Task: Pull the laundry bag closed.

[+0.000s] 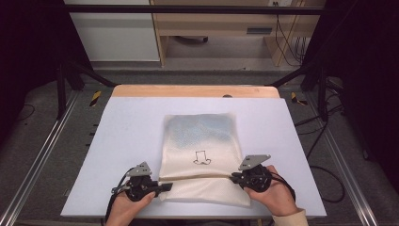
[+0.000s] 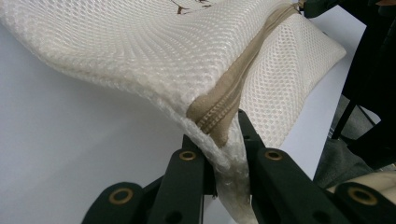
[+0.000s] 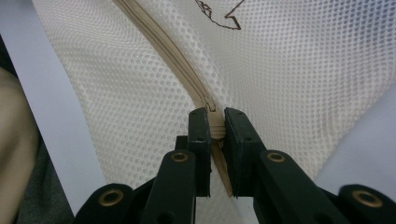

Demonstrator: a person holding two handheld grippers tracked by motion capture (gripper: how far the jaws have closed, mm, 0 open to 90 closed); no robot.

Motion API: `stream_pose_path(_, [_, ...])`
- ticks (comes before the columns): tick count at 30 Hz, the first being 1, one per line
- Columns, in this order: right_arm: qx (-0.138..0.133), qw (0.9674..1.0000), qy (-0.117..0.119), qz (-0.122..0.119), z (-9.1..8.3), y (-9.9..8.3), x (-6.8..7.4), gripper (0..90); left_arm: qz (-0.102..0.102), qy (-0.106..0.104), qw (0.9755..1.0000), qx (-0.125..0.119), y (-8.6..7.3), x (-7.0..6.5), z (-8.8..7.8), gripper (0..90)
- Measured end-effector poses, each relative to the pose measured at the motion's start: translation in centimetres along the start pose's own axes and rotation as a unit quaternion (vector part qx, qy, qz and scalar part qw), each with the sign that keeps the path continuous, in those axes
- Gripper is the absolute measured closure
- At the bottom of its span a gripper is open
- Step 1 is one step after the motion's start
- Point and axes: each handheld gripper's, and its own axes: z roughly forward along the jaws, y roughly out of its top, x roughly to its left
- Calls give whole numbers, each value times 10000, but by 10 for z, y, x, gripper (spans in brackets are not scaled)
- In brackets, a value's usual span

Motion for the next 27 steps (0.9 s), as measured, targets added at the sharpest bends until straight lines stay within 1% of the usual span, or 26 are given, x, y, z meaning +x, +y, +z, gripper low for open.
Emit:
stream_pose_path(2, [-34,10000,-17,34,-1,-3,-1,816,21,-4,10000,20,0,-1,1,840])
stream_pose_path(4, [1,10000,-64,71,-2,-5,-2,816,16,-8,10000,22,0,-1,1,840])
stream_pose_path(10, [-40,9999,-144,81,-5,-7,-3,816,13,11,10000,-9,0,-1,0,839])
stream_pose_path(17, [-16,9998,-170,110,-5,-9,-5,816,16,3,10000,17,0,-1,2,840])
stream_pose_path(23, [4,9998,-169,77,-5,-9,-5,816,19,-8,10000,4,0,-2,1,839])
stream_pose_path(27, [-5,9998,-172,126,-4,-11,-4,816,-4,-20,10000,9,-1,-1,2,839])
